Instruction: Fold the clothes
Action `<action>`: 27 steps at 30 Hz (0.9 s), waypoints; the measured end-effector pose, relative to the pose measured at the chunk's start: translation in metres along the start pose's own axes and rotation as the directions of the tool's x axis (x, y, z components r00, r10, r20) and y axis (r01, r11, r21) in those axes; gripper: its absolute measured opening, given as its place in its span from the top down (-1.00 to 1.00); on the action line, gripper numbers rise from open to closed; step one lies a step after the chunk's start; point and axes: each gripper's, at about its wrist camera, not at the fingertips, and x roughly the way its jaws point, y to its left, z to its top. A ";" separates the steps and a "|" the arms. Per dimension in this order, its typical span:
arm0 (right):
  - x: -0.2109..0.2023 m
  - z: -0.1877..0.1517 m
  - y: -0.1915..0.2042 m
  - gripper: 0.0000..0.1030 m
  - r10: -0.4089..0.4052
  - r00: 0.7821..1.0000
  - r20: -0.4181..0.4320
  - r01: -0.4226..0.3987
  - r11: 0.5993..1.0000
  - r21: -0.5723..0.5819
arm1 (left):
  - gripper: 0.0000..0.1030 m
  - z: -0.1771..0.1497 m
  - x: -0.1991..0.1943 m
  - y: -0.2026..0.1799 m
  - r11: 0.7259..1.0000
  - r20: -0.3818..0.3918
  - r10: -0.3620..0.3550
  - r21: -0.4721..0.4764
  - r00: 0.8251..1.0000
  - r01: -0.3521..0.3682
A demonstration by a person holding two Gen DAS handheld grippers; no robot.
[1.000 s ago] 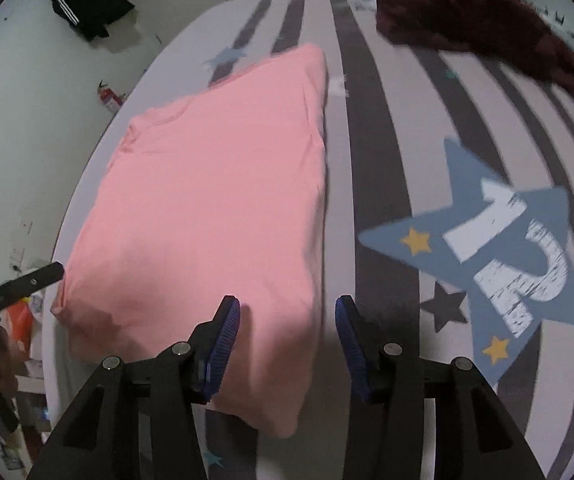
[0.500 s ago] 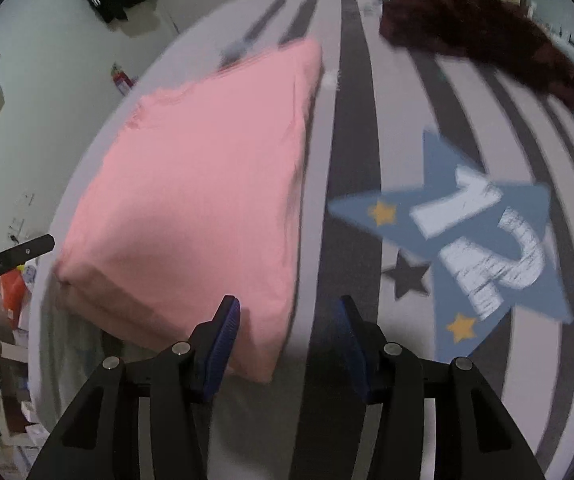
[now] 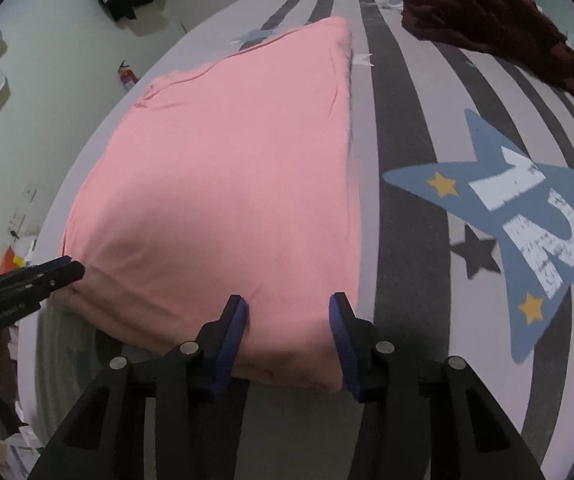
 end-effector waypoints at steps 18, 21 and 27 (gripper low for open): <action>0.050 0.201 -0.010 0.58 -0.041 0.977 0.211 0.037 0.999 0.022 | 0.49 0.175 0.065 -0.016 0.996 0.167 -0.072 0.055 0.983 0.064; 0.078 0.230 -0.013 0.58 -0.041 0.975 0.216 0.035 0.999 0.030 | 0.65 0.190 0.096 -0.001 0.999 0.122 -0.023 0.033 0.992 0.019; 0.096 0.232 -0.054 1.00 -0.024 0.975 0.219 0.004 0.996 0.092 | 0.96 0.193 0.092 0.033 0.996 0.138 -0.061 -0.053 0.989 0.069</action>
